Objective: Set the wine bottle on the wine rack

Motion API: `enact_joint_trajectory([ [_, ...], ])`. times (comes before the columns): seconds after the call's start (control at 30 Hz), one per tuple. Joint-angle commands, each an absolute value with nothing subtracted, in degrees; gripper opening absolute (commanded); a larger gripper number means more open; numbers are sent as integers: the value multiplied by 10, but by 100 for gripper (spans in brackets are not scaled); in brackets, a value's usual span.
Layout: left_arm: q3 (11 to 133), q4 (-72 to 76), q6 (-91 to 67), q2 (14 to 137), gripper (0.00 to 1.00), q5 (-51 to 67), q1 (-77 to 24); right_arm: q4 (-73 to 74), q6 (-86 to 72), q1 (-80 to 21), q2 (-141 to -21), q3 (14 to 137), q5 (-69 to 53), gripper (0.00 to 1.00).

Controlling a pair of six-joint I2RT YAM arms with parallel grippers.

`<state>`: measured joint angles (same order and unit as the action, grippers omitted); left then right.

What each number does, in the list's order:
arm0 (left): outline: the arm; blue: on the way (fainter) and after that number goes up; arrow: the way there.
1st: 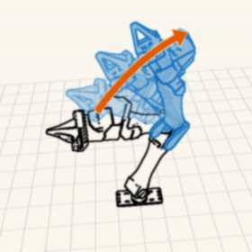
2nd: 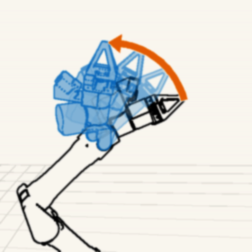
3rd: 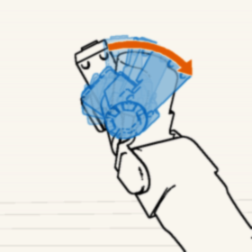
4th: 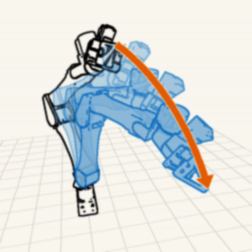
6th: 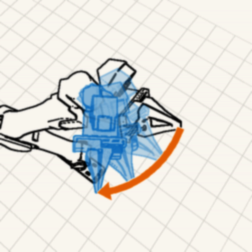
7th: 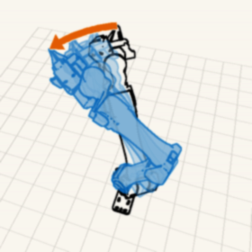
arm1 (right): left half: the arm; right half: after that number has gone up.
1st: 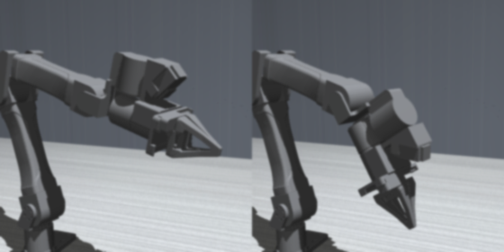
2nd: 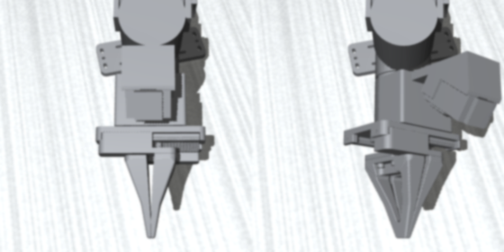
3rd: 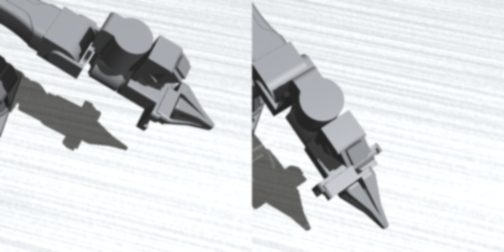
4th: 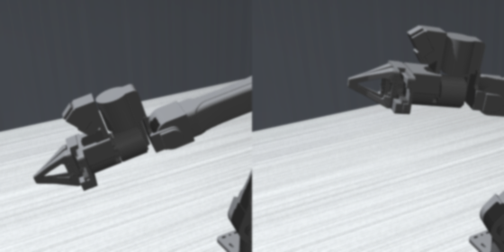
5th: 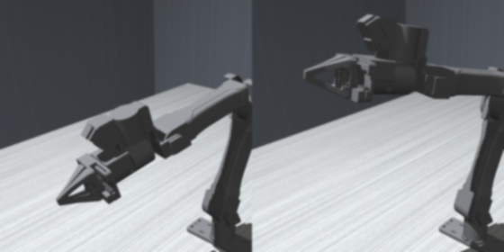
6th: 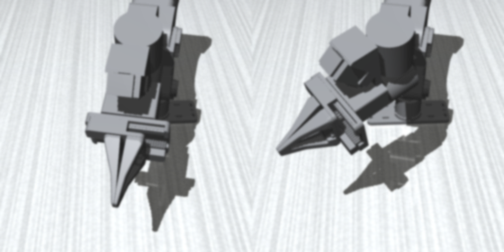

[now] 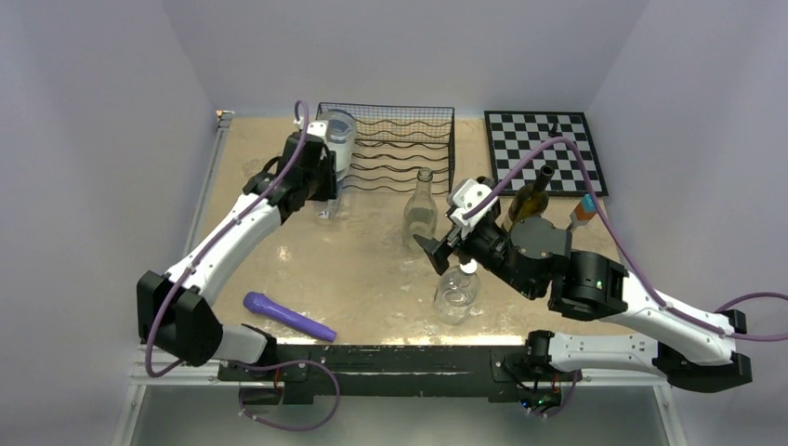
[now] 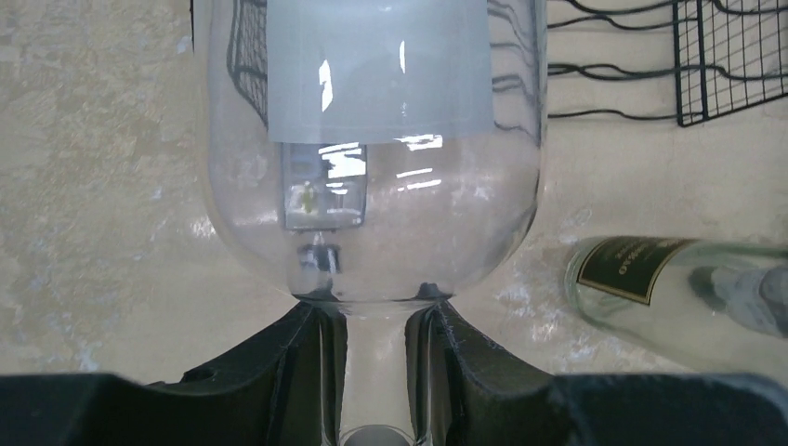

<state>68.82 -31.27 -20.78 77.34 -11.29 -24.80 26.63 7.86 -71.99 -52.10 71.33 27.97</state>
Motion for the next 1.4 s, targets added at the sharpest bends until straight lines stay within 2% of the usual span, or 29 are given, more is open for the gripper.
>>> enact_joint_trajectory([
  [0.0,790,-140,-217,812,0,-64,-213,270,81,-718,-508,725,312,98],
  [0.33,875,-112,-217,950,0,-77,-182,307,71,-718,-513,737,338,98],
  [1.13,925,-96,-221,1059,0,-121,-147,322,77,-711,-537,741,340,98],
  [1.17,922,-97,-223,1059,3,-123,-147,322,76,-710,-537,741,339,99],
  [1.2,916,-98,-223,1057,18,-129,-147,324,75,-709,-537,740,334,99],
  [1.23,908,-98,-223,1052,37,-136,-147,324,75,-708,-536,740,324,99],
  [1.33,876,-80,-217,1032,70,-139,-147,322,76,-704,-534,740,309,99],
  [1.37,871,-80,-212,1027,78,-138,-147,322,77,-703,-534,741,306,99],
])
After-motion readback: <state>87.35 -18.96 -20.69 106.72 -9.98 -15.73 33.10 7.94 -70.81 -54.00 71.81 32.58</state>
